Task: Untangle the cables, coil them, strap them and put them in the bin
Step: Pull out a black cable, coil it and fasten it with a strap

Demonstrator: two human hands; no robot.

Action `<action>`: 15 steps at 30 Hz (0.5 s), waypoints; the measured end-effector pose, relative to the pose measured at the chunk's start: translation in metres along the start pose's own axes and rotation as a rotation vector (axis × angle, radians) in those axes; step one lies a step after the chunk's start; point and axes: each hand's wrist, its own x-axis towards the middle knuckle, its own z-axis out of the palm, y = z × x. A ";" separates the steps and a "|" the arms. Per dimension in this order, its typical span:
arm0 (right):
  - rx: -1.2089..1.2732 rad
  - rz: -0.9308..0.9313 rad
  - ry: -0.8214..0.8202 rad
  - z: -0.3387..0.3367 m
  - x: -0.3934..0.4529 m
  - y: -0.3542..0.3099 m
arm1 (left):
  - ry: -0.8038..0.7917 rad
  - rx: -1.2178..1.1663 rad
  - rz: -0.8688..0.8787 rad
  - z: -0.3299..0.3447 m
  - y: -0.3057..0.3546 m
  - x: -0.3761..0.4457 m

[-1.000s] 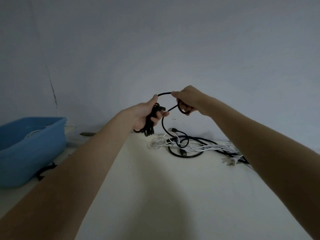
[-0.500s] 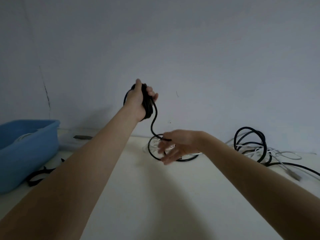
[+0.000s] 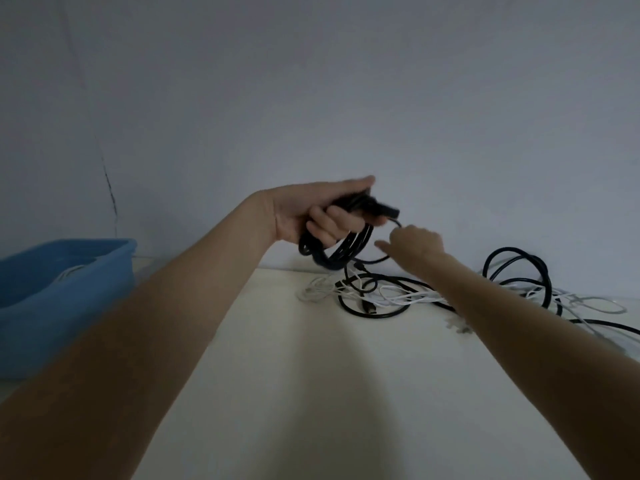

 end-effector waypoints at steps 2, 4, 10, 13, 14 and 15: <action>-0.042 0.039 0.100 -0.018 0.006 0.005 | 0.019 0.114 -0.133 0.003 -0.010 -0.002; -0.055 0.061 0.193 -0.034 0.010 0.010 | 0.053 0.223 -0.265 0.000 -0.026 0.000; 0.782 0.237 -0.118 -0.060 0.023 0.003 | 0.355 0.138 -0.319 -0.020 -0.061 0.019; 1.088 0.242 -0.357 -0.068 0.015 0.000 | 0.529 -0.049 -0.221 -0.027 -0.065 0.027; 1.134 0.215 -0.400 -0.070 0.012 -0.002 | 0.587 -0.105 -0.174 -0.028 -0.065 0.029; 1.162 0.189 -0.422 -0.072 0.009 -0.004 | 0.648 -0.153 -0.120 -0.028 -0.065 0.032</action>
